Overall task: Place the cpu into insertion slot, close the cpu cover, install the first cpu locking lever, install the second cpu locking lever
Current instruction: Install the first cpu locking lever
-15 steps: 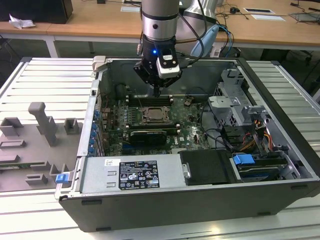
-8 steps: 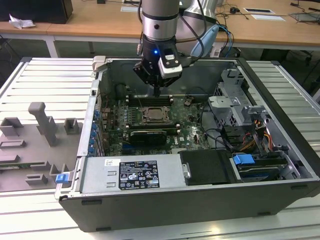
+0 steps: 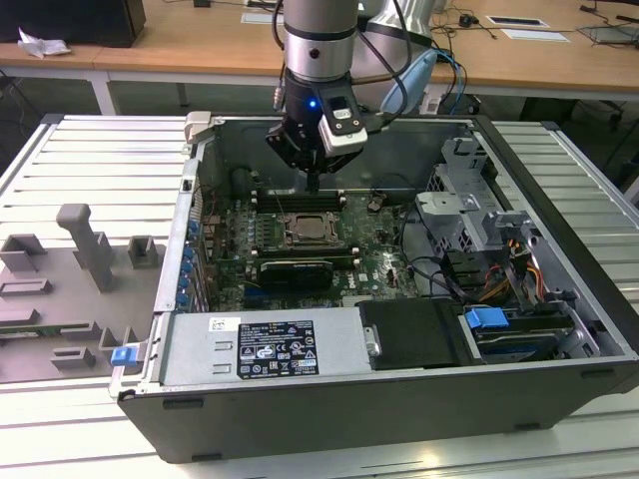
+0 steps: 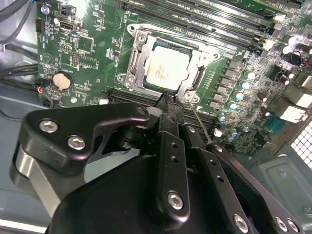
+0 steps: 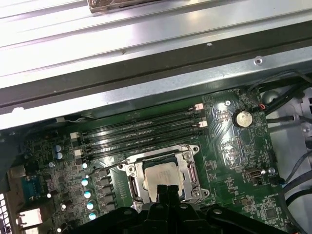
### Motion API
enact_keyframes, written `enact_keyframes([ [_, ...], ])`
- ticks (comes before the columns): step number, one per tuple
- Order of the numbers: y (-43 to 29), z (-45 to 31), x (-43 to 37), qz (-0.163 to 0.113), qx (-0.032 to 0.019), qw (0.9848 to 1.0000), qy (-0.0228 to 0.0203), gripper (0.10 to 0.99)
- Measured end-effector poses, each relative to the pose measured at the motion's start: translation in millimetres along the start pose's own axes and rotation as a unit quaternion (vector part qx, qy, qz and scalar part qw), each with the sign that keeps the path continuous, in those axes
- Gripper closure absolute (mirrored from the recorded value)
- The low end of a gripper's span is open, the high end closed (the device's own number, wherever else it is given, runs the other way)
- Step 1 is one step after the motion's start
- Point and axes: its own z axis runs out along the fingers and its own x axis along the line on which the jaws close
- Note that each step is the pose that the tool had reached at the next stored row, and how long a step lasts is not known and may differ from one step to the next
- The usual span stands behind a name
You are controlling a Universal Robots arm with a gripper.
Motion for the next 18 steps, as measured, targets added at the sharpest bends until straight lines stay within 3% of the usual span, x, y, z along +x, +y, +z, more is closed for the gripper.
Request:
enact_keyframes([
  [10,-0.1,0.0,0.0,-0.033,-0.0007,0.9995,0.0012,0.98],
  [13,-0.1,0.0,0.0,-0.064,-0.0014,0.9979,0.0024,0.98],
  [15,0.0,0.0,0.0,-0.087,-0.002,0.9962,0.0033,0.98],
  [18,-0.2,0.0,0.0,-0.101,-0.0023,0.9949,0.0038,0.98],
])
